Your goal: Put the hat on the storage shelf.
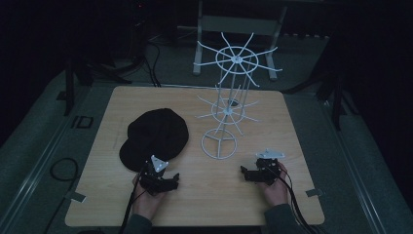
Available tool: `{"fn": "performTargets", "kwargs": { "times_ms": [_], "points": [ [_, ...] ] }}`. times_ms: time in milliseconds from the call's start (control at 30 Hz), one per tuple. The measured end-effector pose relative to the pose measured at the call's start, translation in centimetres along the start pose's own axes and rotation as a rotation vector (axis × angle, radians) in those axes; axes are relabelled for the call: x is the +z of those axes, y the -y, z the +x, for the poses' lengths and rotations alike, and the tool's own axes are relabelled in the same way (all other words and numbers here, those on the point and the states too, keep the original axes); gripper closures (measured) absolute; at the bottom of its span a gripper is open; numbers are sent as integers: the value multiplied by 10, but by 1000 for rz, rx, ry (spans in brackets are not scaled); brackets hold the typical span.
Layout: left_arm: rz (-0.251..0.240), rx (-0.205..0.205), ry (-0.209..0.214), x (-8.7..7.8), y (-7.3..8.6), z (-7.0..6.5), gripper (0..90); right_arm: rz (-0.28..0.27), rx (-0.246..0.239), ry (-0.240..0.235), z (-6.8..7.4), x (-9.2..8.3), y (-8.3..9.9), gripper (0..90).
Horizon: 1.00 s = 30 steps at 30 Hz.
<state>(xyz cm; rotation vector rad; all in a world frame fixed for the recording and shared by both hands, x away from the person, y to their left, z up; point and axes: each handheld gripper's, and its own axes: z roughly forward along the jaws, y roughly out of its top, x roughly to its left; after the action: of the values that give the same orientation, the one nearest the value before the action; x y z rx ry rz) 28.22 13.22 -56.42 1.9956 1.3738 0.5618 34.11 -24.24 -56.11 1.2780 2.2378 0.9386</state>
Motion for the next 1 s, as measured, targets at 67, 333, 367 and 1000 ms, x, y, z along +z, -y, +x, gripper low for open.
{"fn": "performTargets", "kwargs": {
  "times_ms": [67,333,367,1000],
  "points": [
    [1,-1,-2,0,0,0,150,0,2,1,0,0,0,106],
    [-4,0,0,0,-1,-1,165,-1,9,10,1,0,0,107],
    [-13,5,6,0,0,-1,182,-1,10,10,1,0,0,107],
    [-78,141,-23,-40,-38,2,347,-1,12,11,2,0,0,107]
  ]
}}
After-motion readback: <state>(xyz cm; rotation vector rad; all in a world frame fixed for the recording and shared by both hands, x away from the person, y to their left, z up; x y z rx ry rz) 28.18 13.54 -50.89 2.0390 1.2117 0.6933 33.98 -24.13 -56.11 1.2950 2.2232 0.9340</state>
